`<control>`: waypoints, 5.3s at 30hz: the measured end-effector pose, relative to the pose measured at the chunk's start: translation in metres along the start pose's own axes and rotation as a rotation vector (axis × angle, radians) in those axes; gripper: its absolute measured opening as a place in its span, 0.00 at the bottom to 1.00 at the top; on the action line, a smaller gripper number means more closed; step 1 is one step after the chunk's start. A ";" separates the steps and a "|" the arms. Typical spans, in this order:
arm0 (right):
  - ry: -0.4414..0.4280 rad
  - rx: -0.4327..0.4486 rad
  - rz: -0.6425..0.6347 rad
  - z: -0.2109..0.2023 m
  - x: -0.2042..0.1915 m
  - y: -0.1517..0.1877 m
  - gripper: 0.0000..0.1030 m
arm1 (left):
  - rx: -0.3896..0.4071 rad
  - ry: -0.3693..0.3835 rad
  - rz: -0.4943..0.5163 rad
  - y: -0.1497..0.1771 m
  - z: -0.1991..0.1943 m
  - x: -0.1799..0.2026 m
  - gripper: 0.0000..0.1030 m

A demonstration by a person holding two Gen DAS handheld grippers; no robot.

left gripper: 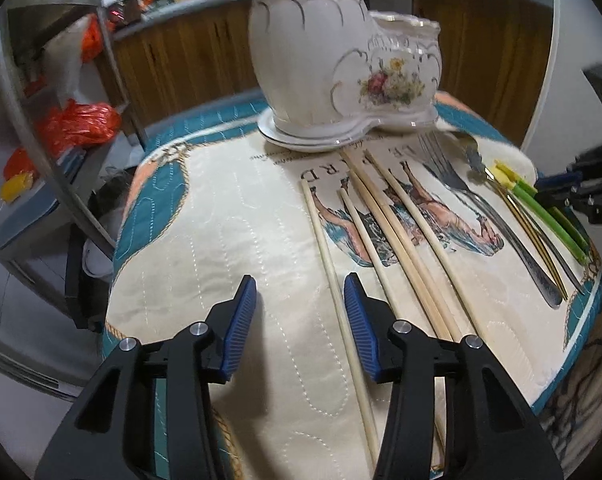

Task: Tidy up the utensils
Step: 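Grasp a wooden chopstick with the left tool while the right tool grasps a green tulip-topped utensil, then lift the chopstick over the tall white pot while the right tool carries the utensil over the smaller pot, then open the left tool to drop the chopstick in the tall pot while the right tool releases the utensil, then move both tools back down toward the utensils on the cloth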

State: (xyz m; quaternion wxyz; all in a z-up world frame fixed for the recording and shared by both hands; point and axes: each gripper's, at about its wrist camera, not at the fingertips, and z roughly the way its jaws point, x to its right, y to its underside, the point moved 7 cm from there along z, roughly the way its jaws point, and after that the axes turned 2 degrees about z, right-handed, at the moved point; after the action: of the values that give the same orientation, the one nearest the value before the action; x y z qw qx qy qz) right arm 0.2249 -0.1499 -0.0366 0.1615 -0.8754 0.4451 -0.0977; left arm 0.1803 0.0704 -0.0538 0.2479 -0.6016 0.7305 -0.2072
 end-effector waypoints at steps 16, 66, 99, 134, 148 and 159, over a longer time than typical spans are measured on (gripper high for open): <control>0.001 -0.174 -0.031 0.010 -0.004 -0.024 0.10 | -0.456 0.143 0.120 -0.020 0.018 -0.004 0.26; -0.212 0.904 0.229 -0.090 0.020 -0.186 0.10 | 0.834 0.156 -0.304 -0.224 -0.090 -0.050 0.04; -0.130 0.558 0.129 -0.034 -0.009 -0.180 0.11 | 0.432 0.075 -0.193 -0.201 -0.022 -0.028 0.04; -0.163 0.700 0.125 -0.082 -0.004 -0.146 0.26 | 0.548 0.203 -0.283 -0.184 -0.069 -0.064 0.21; -0.141 0.563 0.131 -0.047 -0.004 -0.085 0.28 | 0.467 0.184 -0.214 -0.109 -0.081 -0.041 0.40; -0.173 0.416 0.115 -0.014 -0.019 -0.020 0.28 | 0.235 0.184 -0.181 -0.033 -0.032 -0.016 0.40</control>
State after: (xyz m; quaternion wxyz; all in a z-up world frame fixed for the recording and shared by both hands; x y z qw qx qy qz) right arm 0.2244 -0.1258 -0.0172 0.3813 -0.8015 0.4491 -0.1025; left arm 0.1887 0.0804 -0.0071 0.2289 -0.6104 0.6637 -0.3668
